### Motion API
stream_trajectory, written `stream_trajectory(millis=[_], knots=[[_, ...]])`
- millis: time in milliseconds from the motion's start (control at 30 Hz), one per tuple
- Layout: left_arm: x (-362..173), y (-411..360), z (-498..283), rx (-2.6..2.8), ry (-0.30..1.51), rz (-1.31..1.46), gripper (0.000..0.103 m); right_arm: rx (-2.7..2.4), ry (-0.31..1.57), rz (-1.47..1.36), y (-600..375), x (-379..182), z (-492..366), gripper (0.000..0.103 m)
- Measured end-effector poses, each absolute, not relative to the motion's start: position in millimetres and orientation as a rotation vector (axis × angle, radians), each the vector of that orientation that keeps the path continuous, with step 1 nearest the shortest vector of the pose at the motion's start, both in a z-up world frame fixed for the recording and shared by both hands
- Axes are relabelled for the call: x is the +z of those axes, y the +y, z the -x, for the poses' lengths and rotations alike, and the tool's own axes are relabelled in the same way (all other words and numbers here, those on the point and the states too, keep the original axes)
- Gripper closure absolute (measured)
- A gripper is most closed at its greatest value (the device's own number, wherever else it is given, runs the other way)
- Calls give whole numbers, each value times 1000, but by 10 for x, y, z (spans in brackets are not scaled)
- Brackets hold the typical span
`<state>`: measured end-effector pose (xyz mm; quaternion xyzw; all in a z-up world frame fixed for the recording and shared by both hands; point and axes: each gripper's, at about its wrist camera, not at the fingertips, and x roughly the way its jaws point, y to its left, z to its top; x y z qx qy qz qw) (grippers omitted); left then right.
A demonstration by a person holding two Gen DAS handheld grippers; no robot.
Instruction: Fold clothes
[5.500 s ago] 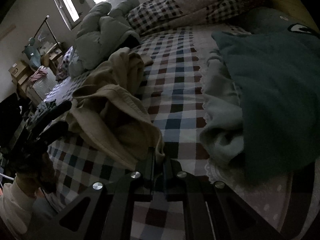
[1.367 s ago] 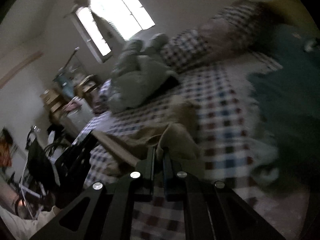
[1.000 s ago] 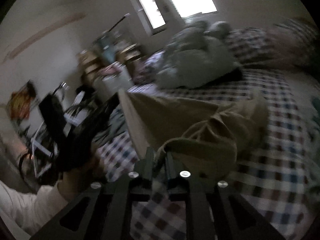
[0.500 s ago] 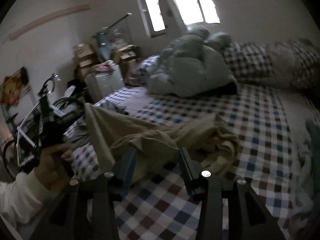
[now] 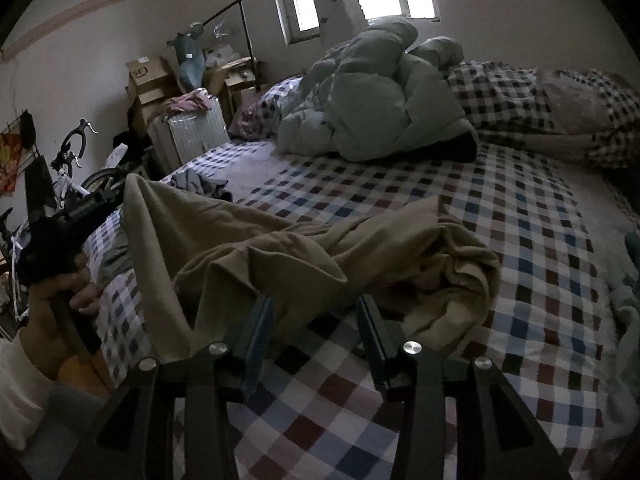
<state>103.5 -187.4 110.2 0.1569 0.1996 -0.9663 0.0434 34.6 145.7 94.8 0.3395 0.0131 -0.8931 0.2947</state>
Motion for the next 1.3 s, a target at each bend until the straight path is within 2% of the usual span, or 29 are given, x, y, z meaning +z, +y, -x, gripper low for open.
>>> stream_trajectory(millis=[167,700,900,967,1033,1067,1300], knots=[[1063,-1895,-986,-2954,617,-503,99,-2388,66,-912,1329,906,-231,56],[992,-1976,-896,-2935,654,-544,99,-2191,502,-851,788,812,43,57],[975,-2015,-867,-2930,690,-550,99,-2100,603,-894,624,722,153,57],[970,-2027,-855,-2928,703,-553,99,-2089,623,-914,609,692,179,61],[961,-2039,-842,-2924,717,-555,99,-2086,637,-936,621,672,178,89],[958,-2045,-836,-2922,724,-556,99,-2090,644,-943,638,674,156,95],[956,-2079,-840,-2919,760,-551,99,-2138,643,-932,863,815,-257,99]])
